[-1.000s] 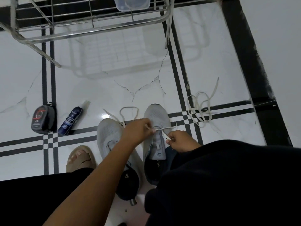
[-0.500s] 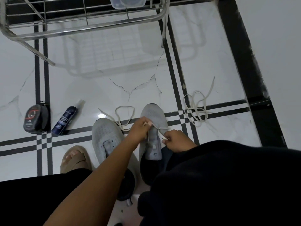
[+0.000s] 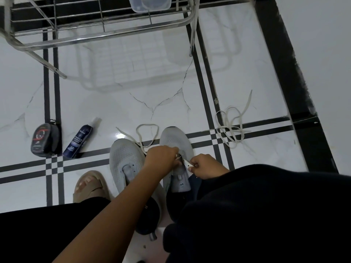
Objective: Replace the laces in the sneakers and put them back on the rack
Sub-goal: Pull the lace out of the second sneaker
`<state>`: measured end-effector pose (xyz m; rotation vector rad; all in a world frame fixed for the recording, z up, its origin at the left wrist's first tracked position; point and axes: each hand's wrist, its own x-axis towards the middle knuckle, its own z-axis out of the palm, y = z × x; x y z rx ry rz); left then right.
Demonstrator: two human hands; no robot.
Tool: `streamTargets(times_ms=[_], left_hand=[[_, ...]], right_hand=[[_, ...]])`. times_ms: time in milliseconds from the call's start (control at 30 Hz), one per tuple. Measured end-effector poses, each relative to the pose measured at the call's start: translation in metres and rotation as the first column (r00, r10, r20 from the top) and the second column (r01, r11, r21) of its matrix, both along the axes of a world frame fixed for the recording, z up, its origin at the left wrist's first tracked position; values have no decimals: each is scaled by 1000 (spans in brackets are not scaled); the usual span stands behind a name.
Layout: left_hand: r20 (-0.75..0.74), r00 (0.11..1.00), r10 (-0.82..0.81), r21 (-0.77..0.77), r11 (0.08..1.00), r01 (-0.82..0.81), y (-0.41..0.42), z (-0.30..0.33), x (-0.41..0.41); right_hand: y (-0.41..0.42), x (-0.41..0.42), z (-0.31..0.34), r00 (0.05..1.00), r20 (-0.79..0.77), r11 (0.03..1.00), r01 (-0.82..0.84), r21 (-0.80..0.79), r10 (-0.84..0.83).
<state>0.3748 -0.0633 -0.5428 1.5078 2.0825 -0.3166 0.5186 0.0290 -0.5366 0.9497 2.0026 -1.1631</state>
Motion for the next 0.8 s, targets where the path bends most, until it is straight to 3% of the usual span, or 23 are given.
streamTargets(times_ms=[33,100,133,167,200,267,367,400,433,467,500,533,567,600,633,700,767,800], left_hand=[[6,1000,-7,-17,1000,7,1,0,4],[222,945,240,-30,970,-240,0,-4,0],[397,816,421,-84,902,-424,-2,-6,-4],[555,627,547,-166,811,-560,-5,-7,-7],[647,472,599,-240,747,-620,-9,-4,-11],[728,294,619,-342,700,-626,-17,2,-21],[826,-63,560,-447,583,-679,-17,14,-38],[826,-77,558,-419,519,-745,-13,17,-46],[806,-4,593,-333,447,-830,-7,19,-52],[748,122,652,-201,398,-895,-1,18,-57],[624,293,724,-61,419,-906,1,14,-58],[431,464,774,42,496,-867,-1,10,-58],[243,572,784,115,562,-819,-3,9,-54],[126,618,776,172,596,-784,-6,9,-47],[102,627,772,175,607,-775,-8,14,-41],[212,626,751,-4,641,-768,-8,19,-23],[314,677,666,-223,744,-629,-10,18,0],[331,695,638,-233,769,-595,-11,14,11]], right_hand=[[0,1,-1,1000,3,1000,-2,7,2],[1,3,-2,1000,-8,1000,22,6,-22],[1,5,-3,999,-20,999,46,-7,-46],[1,6,-4,997,-32,998,64,-21,-65],[1,7,-4,997,-36,997,67,-37,-68],[1,6,-4,998,-37,997,48,-54,-50],[1,8,-10,997,-33,997,67,-29,-68],[1,9,-10,996,-30,997,78,-28,-78],[1,9,-10,996,-29,995,89,-39,-90],[1,8,-8,993,-32,992,109,-60,-111],[0,6,-6,990,-40,988,135,-68,-138],[0,5,-3,985,-59,986,158,-52,-161],[0,2,-2,981,-92,986,169,-5,-168],[1,-2,-2,974,-152,983,176,52,-167],[2,-8,-3,962,-222,977,187,99,-162],[6,-22,-7,931,-333,971,202,129,-149],[10,-37,-13,920,-367,981,177,78,-137],[12,-42,-15,924,-365,988,145,56,-115]])
